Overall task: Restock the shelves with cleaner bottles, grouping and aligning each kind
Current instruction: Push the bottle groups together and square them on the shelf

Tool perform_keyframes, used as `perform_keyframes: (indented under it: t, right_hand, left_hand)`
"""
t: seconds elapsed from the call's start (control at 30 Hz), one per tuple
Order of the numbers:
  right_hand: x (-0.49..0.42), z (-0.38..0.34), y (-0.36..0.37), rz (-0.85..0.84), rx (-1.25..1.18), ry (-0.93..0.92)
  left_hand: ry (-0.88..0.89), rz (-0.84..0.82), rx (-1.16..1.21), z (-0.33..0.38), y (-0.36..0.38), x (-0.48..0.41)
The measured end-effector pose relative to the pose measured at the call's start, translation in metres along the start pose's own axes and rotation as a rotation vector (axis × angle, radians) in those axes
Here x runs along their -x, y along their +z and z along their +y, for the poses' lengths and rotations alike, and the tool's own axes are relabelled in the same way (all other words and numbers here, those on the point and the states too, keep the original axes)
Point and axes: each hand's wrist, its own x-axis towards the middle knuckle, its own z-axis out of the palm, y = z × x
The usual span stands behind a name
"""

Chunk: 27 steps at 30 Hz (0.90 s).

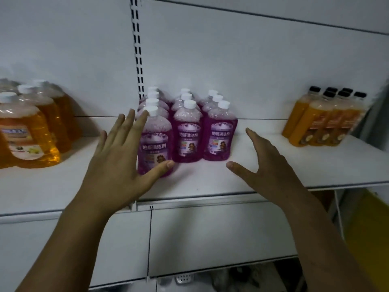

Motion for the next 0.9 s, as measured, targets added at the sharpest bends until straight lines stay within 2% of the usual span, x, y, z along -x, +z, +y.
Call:
perform_keyframes:
  t: [0.23,0.47,0.73,0.9]
  right_hand:
    - [0.045,0.015,-0.017,-0.028,0.112,-0.074]
    - [0.107,0.074,-0.063,-0.043,0.105,-0.115]
    - [0.174,0.164,-0.130,-0.020,0.197,0.023]
    - [0.181,0.209,-0.161,0.005,0.184,0.112]
  left_hand:
    - [0.021,0.064,-0.083,0.045,0.001,0.039]
    - [0.045,-0.001,-0.099,0.137,0.031,0.069]
    - [0.222,-0.157,-0.119,0.250,0.095,0.073]
    - [0.266,-0.233,-0.095,0.296,0.130,0.049]
